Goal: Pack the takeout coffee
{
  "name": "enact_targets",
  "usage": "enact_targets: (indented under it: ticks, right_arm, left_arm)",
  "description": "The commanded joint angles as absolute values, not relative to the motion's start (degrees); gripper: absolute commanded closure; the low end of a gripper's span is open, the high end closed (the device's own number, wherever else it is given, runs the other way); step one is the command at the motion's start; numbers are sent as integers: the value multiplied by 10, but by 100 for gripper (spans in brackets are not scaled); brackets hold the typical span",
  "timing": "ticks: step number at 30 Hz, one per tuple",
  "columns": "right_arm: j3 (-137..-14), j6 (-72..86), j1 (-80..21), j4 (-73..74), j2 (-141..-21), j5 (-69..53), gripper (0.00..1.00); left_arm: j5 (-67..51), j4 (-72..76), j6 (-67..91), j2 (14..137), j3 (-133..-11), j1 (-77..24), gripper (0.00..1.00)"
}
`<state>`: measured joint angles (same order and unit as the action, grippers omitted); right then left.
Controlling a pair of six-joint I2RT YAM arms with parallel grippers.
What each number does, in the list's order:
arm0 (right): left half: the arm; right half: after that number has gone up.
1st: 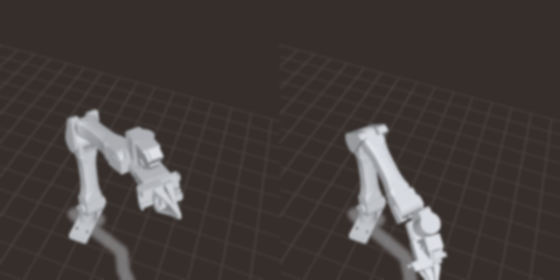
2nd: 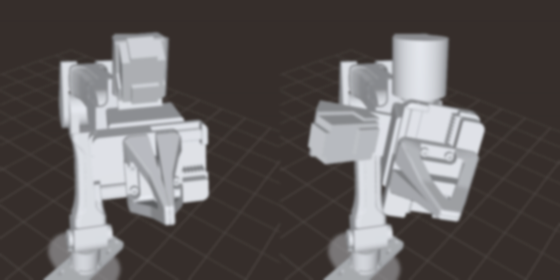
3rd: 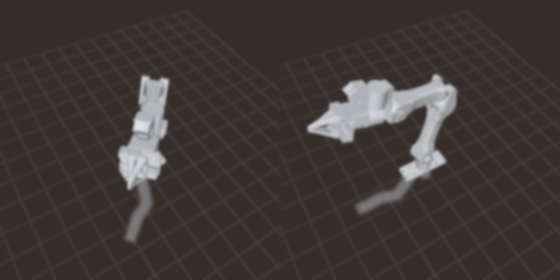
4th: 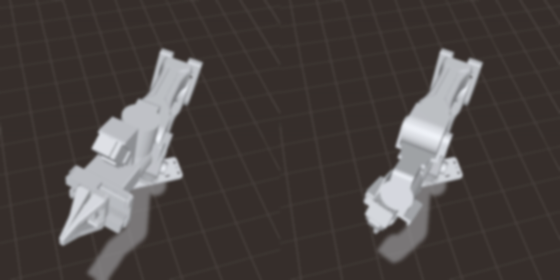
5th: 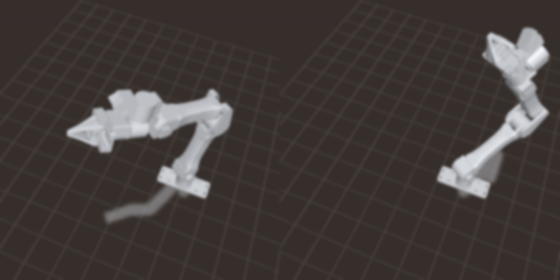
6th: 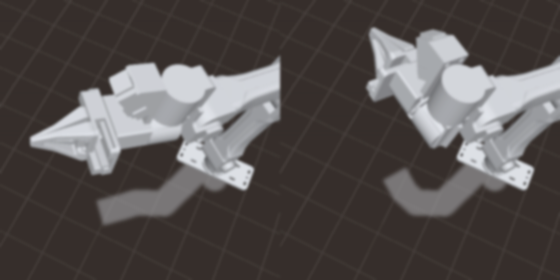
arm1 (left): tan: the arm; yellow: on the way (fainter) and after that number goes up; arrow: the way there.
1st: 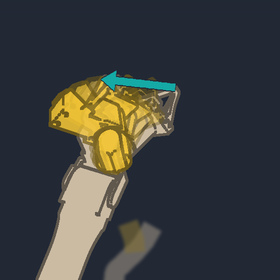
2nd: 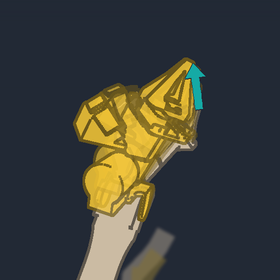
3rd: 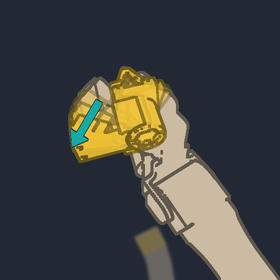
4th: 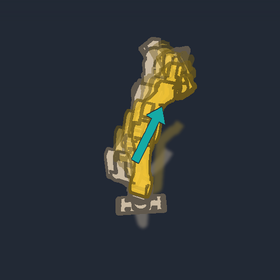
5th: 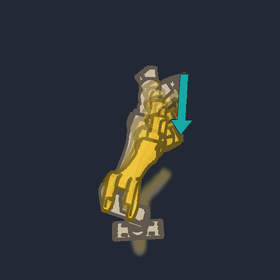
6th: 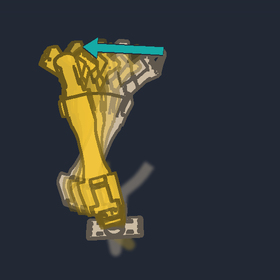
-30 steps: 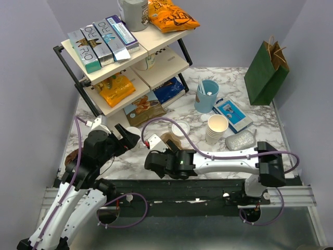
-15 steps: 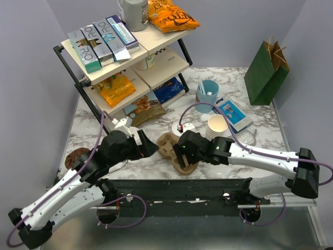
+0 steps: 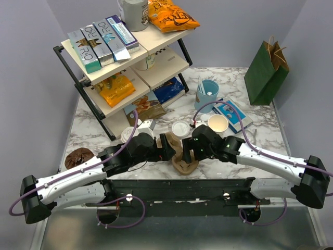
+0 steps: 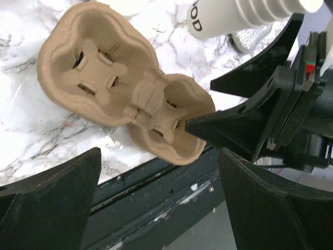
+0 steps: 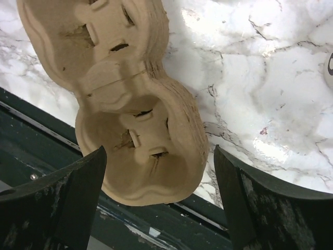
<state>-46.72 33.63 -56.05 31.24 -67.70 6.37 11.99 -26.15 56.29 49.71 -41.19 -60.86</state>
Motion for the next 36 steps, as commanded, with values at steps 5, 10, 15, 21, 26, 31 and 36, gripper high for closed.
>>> enact_targets:
  ticks: [5,10,15,21,26,31,36]
  right_arm:
    - [-446,336,-549,280,-663,15,9]
    - [-437,340,-548,275,-638,4,9]
    - [-423,355,-547,256,-631,-34,9]
    - [-425,353,-546,253,-640,-32,10]
    - [-452,325,-544,270,-643,18,10]
    - [-521,290,-545,261,-657,57,9]
    - [-584,273,-545,189,-721,15,9]
  left_arm:
    - [155,-204,575,505,-407,-611,1]
    - [149,-214,579,511,-393,-612,1]
    - [152,-208,602,511,-358,-612,1]
    - [158,-200,612,497,-346,-611,1]
    - [199,-291,613,463,-391,-611,1]
    - [316,-490,690,439,-453,-612,1]
    - [398,-649,780,461,-507,-577,1]
